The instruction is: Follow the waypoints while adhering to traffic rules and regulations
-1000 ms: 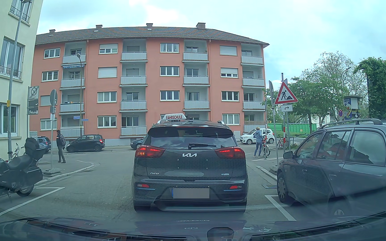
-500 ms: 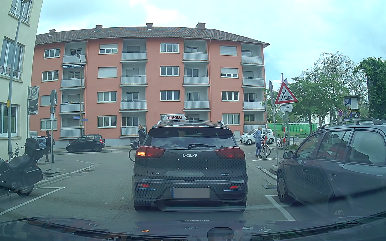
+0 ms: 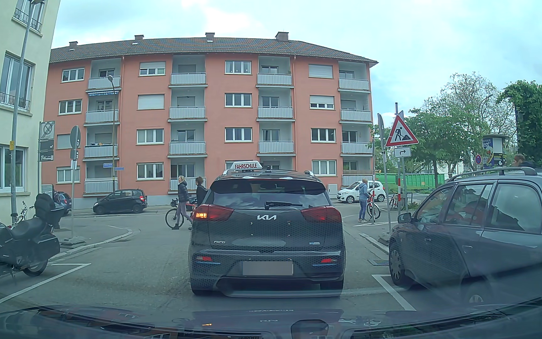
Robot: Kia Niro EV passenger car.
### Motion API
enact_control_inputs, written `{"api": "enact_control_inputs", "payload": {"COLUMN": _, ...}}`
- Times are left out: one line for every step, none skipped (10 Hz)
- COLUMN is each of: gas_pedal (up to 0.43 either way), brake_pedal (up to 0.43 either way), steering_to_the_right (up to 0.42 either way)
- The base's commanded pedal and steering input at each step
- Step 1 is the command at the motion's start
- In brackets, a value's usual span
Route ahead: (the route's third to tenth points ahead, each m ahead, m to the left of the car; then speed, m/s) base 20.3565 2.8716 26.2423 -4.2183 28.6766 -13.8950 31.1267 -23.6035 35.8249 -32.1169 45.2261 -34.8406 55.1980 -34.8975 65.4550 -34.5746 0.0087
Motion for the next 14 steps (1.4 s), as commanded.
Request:
{"api": "enact_control_inputs", "payload": {"gas_pedal": 0.0, "brake_pedal": 0.061, "steering_to_the_right": 0.002}}
{"api": "enact_control_inputs", "payload": {"gas_pedal": 0.0, "brake_pedal": 0.0, "steering_to_the_right": 0.001}}
{"api": "enact_control_inputs", "payload": {"gas_pedal": 0.0, "brake_pedal": 0.0, "steering_to_the_right": 0.001}}
{"api": "enact_control_inputs", "payload": {"gas_pedal": 0.0, "brake_pedal": 0.0, "steering_to_the_right": 0.0}}
{"api": "enact_control_inputs", "payload": {"gas_pedal": 0.0, "brake_pedal": 0.0, "steering_to_the_right": -0.002}}
{"api": "enact_control_inputs", "payload": {"gas_pedal": 0.0, "brake_pedal": 0.0, "steering_to_the_right": -0.006}}
{"api": "enact_control_inputs", "payload": {"gas_pedal": 0.02, "brake_pedal": 0.0, "steering_to_the_right": -0.01}}
{"api": "enact_control_inputs", "payload": {"gas_pedal": 0.028, "brake_pedal": 0.0, "steering_to_the_right": -0.013}}
{"api": "enact_control_inputs", "payload": {"gas_pedal": 0.039, "brake_pedal": 0.0, "steering_to_the_right": -0.018}}
{"api": "enact_control_inputs", "payload": {"gas_pedal": 0.039, "brake_pedal": 0.0, "steering_to_the_right": -0.02}}
{"api": "enact_control_inputs", "payload": {"gas_pedal": 0.039, "brake_pedal": 0.0, "steering_to_the_right": -0.023}}
{"api": "enact_control_inputs", "payload": {"gas_pedal": 0.039, "brake_pedal": 0.0, "steering_to_the_right": -0.025}}
{"api": "enact_control_inputs", "payload": {"gas_pedal": 0.039, "brake_pedal": 0.0, "steering_to_the_right": -0.025}}
{"api": "enact_control_inputs", "payload": {"gas_pedal": 0.039, "brake_pedal": 0.0, "steering_to_the_right": -0.025}}
